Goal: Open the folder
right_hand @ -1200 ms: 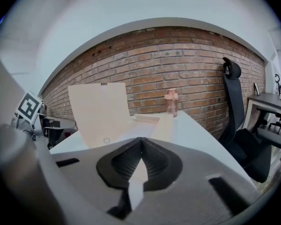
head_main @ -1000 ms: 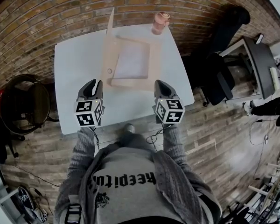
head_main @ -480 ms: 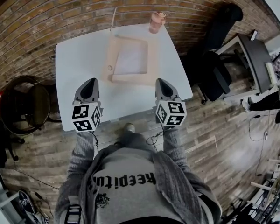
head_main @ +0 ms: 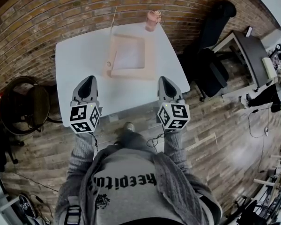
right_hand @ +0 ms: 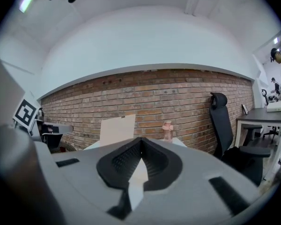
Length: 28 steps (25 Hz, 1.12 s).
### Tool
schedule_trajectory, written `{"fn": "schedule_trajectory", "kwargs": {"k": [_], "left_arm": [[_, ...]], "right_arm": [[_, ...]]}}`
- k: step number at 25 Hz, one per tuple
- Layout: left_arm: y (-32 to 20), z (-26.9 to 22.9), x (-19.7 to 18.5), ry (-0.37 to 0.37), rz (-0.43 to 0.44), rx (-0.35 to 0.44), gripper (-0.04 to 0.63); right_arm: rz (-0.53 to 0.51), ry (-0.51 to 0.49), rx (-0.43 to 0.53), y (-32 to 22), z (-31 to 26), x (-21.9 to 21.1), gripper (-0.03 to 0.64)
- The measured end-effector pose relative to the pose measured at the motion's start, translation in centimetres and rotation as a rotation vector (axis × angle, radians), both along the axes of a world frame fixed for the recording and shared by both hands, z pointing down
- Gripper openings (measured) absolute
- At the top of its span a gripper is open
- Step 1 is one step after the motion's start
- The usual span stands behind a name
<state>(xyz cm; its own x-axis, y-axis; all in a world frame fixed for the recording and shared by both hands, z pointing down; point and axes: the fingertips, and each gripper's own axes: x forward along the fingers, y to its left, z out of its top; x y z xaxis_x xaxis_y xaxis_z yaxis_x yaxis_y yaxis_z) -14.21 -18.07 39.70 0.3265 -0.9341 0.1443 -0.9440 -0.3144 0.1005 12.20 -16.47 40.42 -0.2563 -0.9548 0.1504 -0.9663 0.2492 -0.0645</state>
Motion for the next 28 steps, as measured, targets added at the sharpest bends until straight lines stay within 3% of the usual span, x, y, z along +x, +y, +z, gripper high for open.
{"fn": "schedule_trajectory", "kwargs": {"k": [16,28], "left_arm": [[5.9,-4.4,0.3,-0.017,0.019,0.153,0.014],[8.8,-5.3,0.4,-0.035,0.029,0.183,0.014]], "right_arm": [[0.026,-0.003,0.134,6.4,-4.5,0.3,0.005],[0.052,-0.013,0.201,10.0,-6.6,0.7,0.005]]}}
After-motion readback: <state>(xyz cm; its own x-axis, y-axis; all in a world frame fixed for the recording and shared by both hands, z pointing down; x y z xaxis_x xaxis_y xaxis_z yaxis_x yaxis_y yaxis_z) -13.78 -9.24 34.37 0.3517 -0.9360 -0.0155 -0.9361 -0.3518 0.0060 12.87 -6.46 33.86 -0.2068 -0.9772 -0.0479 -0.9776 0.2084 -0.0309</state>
